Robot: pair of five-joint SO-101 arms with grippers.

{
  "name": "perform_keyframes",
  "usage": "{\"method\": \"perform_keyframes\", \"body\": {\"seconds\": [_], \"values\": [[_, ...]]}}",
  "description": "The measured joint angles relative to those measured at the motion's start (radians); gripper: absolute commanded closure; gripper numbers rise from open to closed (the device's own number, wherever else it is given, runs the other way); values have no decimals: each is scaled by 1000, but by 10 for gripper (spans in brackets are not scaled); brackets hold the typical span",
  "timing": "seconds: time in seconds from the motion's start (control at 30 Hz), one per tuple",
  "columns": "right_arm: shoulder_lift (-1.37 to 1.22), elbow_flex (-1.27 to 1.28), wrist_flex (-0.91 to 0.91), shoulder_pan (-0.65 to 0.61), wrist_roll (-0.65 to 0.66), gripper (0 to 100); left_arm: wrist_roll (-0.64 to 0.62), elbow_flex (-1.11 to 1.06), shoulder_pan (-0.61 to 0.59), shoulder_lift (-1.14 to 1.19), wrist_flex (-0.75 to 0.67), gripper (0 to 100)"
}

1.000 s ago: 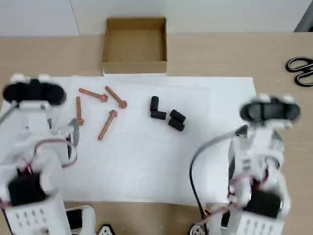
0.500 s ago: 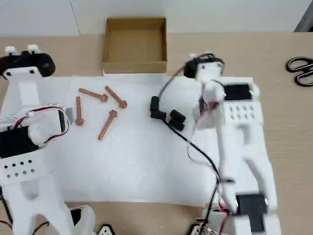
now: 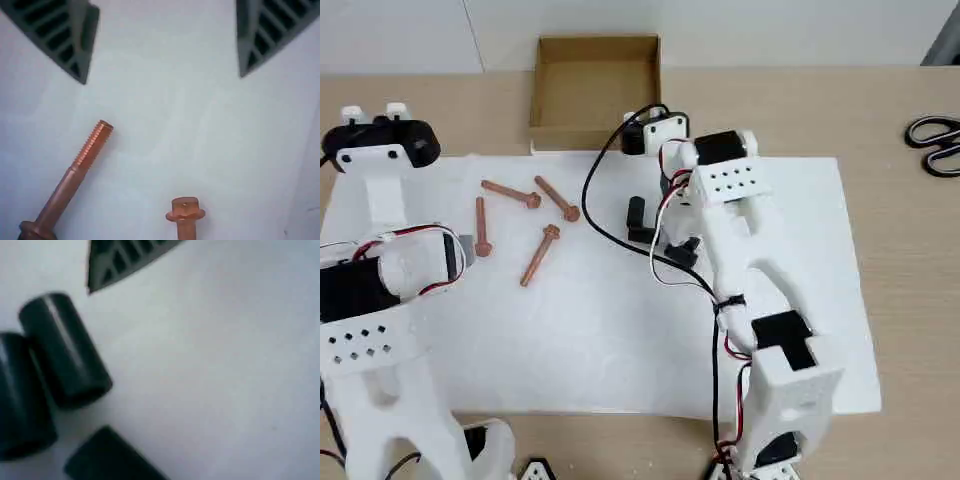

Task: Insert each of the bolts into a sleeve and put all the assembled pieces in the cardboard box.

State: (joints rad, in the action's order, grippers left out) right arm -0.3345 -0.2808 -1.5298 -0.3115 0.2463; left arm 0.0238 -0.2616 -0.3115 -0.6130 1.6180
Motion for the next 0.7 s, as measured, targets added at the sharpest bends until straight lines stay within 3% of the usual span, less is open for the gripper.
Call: {"method": "perform_keyframes", "body": {"seconds": [0.7], "values": [[-173, -12, 180, -5, 0, 776, 0, 0, 0, 0, 3, 814]]}}
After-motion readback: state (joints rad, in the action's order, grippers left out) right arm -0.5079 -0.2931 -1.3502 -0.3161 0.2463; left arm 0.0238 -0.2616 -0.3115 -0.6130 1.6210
